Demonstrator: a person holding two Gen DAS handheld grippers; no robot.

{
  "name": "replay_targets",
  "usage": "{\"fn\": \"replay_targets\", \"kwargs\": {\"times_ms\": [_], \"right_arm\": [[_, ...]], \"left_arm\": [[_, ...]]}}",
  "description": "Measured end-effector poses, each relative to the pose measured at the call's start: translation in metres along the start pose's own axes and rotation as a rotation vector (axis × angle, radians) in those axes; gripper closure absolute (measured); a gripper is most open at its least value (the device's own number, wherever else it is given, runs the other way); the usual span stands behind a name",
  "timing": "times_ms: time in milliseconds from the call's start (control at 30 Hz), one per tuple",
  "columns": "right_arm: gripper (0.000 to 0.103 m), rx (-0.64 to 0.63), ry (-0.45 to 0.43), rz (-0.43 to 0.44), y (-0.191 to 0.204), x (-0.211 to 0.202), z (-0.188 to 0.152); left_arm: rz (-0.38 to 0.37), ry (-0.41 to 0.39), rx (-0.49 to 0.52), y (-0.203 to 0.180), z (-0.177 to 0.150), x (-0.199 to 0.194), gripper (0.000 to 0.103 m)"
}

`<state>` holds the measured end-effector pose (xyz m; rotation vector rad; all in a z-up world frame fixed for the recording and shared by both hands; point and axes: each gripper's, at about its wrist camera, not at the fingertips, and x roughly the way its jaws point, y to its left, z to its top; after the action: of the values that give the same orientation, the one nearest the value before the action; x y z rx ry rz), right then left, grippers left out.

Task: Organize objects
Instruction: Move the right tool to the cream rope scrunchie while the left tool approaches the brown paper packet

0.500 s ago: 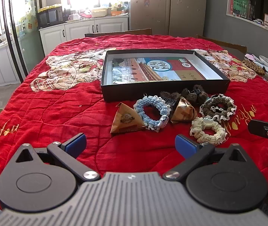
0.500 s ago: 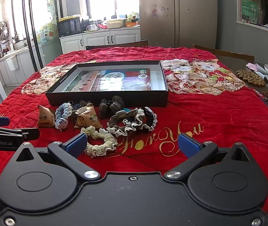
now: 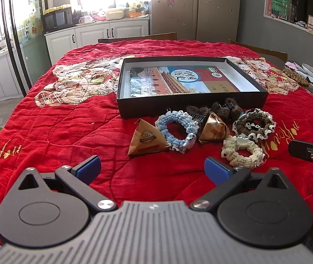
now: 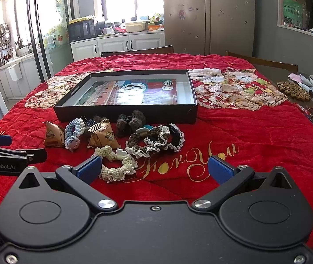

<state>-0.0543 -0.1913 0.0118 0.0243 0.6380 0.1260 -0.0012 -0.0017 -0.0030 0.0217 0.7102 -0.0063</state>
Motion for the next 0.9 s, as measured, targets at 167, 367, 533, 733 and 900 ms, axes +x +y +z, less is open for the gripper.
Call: {"fn": "replay_targets", "kwargs": {"times_ms": [167,367,533,733,900], "right_arm": [[0.0,-0.004,-0.002,0.005,0.0005,-0.0004,0.0001],[0.0,-0.008,-0.002,0.007,0.0013,0.0006,-0.0004],[0.0,-0.013,-0.01,0.012,0.0012,0.0004,-0.0005],[0.0,-0.039,-0.031,0.026,0.0041,-0.001,-0.0007],[0.0,-0.04,-0.031,0.027,0.0027,0.0003,-0.0018]], "left_arm": [[-0.009,0.0,0.003,-0.0006,-0.0008,0.0004,0.0],[-0.02,0.0,0.014,-0.0014,-0.0015,0.0021,0.0],[-0.023,-0.005,0.016,0.0004,-0.0013,0.0028,0.0],[-0.048,-0.032,0.043,-0.0021,-0.002,0.0001,0.0],[-0.048,-0.058,0.065,-0.0043,-0.0031,-0.0012,0.0]]}}
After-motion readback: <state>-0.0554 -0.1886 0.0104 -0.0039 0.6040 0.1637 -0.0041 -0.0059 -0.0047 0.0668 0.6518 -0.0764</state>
